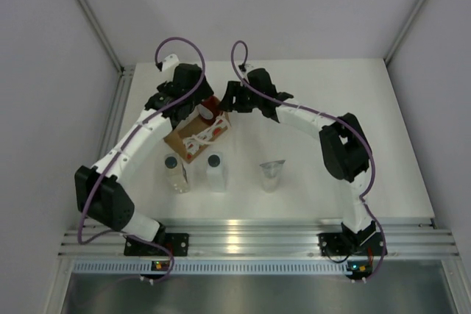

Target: Take the personal care products out of the canvas bag

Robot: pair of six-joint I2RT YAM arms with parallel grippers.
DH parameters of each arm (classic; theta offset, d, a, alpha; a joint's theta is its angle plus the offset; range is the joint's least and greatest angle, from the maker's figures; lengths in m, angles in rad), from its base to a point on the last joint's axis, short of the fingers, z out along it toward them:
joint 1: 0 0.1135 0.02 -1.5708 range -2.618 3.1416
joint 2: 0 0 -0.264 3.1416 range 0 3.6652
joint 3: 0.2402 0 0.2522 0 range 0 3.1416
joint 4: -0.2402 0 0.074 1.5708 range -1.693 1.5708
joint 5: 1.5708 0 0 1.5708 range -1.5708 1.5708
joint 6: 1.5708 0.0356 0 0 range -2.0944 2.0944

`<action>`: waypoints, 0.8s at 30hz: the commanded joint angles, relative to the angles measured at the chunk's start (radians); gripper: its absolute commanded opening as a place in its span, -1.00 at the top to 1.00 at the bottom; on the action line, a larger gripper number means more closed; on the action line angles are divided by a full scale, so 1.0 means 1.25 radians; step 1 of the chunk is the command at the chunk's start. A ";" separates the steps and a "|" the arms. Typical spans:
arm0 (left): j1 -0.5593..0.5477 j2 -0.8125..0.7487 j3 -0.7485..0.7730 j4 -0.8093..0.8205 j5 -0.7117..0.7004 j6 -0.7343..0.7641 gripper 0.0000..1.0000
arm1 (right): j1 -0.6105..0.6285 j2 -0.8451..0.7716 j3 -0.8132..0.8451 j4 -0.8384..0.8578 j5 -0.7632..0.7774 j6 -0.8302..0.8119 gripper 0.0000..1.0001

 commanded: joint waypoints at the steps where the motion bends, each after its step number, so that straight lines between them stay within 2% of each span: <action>1: 0.007 0.053 0.059 -0.008 0.032 -0.020 -0.79 | -0.011 -0.024 -0.009 0.018 0.010 -0.018 -0.22; 7: 0.008 0.137 0.099 -0.020 0.020 -0.037 -0.77 | -0.011 -0.045 -0.031 0.031 -0.030 -0.043 -0.23; 13: 0.008 0.181 0.111 -0.022 -0.016 -0.054 -0.65 | -0.011 -0.078 -0.058 0.032 -0.032 -0.053 -0.23; 18: 0.009 0.216 0.126 -0.026 -0.014 -0.053 -0.53 | -0.011 -0.095 -0.073 0.034 -0.030 -0.062 -0.24; 22: 0.008 0.222 0.120 -0.032 -0.016 -0.065 -0.33 | -0.014 -0.094 -0.072 0.034 -0.030 -0.062 -0.23; 24: 0.008 0.225 0.117 -0.032 -0.017 -0.064 -0.32 | -0.014 -0.090 -0.071 0.034 -0.032 -0.061 -0.24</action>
